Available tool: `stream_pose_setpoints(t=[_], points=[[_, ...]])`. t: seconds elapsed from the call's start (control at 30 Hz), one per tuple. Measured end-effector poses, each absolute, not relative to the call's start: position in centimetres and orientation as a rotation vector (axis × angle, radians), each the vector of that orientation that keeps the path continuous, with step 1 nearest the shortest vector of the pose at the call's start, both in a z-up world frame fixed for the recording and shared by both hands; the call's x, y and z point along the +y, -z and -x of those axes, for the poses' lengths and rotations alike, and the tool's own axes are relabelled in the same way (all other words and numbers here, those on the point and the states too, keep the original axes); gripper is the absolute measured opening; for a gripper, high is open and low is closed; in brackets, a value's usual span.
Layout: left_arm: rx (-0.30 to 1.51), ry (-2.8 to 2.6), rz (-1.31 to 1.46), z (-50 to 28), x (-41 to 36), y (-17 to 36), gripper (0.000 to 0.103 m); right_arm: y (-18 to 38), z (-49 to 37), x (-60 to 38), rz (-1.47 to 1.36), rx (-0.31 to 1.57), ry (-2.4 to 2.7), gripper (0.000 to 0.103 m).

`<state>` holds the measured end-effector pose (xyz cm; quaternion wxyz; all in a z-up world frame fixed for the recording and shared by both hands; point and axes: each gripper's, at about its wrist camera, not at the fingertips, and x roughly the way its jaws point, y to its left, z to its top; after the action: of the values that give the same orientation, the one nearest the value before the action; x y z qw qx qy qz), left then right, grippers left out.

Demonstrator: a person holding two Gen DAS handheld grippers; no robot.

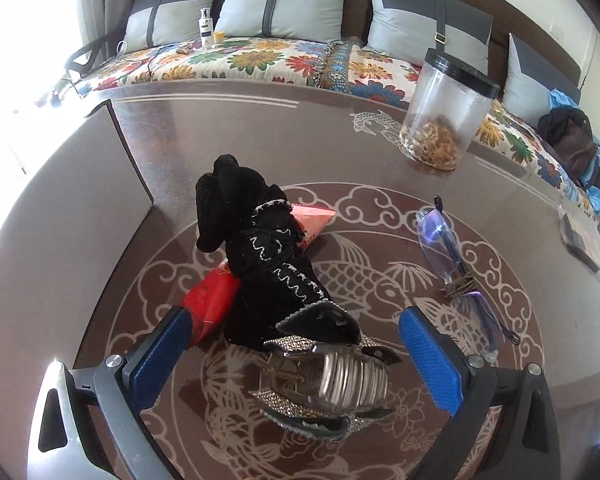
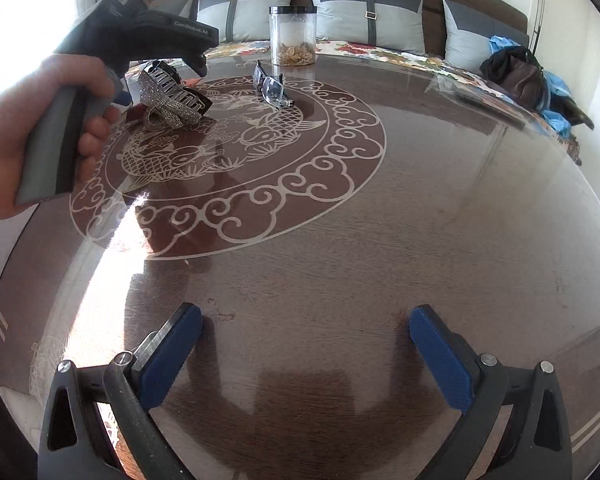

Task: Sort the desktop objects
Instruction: 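Close the left tool around the sparkly silver bag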

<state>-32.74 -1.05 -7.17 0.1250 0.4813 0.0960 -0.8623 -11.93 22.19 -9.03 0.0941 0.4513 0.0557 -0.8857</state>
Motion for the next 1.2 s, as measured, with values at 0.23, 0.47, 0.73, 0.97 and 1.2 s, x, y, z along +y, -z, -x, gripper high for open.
stream_pose_setpoints(t=[0.23,0.47,0.73,0.97,1.2], points=[[0.301,2.601,-1.419,27.8,-3.2,8.0,0.103,9.0,12.1,22.1,-1.340,0.166,2.626,0.103],[0.088,2.680,-1.441,21.2,-3.1,8.4,0.103,9.0,12.1,22.1,-1.340,0.165,2.626,0.103],[-0.033,2.707,-1.410,20.0,-1.7,6.9,0.103,9.1,12.1,22.0,-1.339,0.168,2.628,0.103],[-0.188,2.735,-1.377,19.7,-0.2,5.5,0.103,9.1,12.1,22.0,-1.340,0.168,2.628,0.103],[-0.258,2.743,-1.374,19.2,0.6,5.3,0.103,9.1,12.1,22.0,-1.340,0.168,2.628,0.103]])
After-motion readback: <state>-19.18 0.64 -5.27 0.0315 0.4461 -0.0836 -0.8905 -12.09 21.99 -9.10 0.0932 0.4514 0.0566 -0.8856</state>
